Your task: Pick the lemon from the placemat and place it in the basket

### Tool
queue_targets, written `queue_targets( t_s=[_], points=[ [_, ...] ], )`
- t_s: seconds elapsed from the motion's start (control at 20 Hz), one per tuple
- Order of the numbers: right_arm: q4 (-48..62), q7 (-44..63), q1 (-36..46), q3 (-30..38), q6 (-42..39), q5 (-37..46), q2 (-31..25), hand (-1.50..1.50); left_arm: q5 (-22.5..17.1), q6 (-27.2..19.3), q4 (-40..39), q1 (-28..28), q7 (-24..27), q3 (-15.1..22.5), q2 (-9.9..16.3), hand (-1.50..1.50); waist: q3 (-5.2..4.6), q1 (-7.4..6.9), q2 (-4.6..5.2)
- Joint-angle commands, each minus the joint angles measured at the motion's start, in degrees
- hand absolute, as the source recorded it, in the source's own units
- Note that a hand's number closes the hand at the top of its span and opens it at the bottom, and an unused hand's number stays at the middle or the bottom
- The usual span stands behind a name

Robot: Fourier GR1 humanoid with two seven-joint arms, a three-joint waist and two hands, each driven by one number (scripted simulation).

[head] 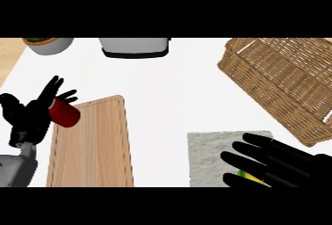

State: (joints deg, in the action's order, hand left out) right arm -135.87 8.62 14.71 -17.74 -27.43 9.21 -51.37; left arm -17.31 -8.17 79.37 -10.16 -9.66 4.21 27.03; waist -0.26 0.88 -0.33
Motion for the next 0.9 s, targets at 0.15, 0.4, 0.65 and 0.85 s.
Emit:
queue_targets(
  t_s=[0.15, 0.4, 0.65, 0.85],
  points=[
    [5.62, 4.20, 7.51, 7.19, -16.57, -15.31, -10.82, -1.50, 0.05, 1.62, -1.51, -2.30, -0.01, -0.51, -0.44, 0.00, 0.09, -1.01, 0.44],
    [9.21, -0.34, 5.14, 17.23, -24.55, -25.02, -14.08, -1.50, 1.40, 1.00, -2.63, -3.58, -0.35, -1.12, -1.87, 0.00, 0.26, 0.05, 0.21],
    [16.83, -6.26, 2.99, 18.76, -28.83, -21.05, -7.83, -1.50, 2.87, 1.52, -0.59, -0.55, 0.79, -0.62, -3.39, 0.00, 0.29, -1.03, 0.42],
    [17.06, -15.64, -4.82, 26.34, -29.92, -15.87, -2.38, -1.50, 2.34, 2.92, -0.72, -1.10, -0.28, -2.36, -1.98, 0.00, 0.37, -0.28, 0.32]
  ],
)
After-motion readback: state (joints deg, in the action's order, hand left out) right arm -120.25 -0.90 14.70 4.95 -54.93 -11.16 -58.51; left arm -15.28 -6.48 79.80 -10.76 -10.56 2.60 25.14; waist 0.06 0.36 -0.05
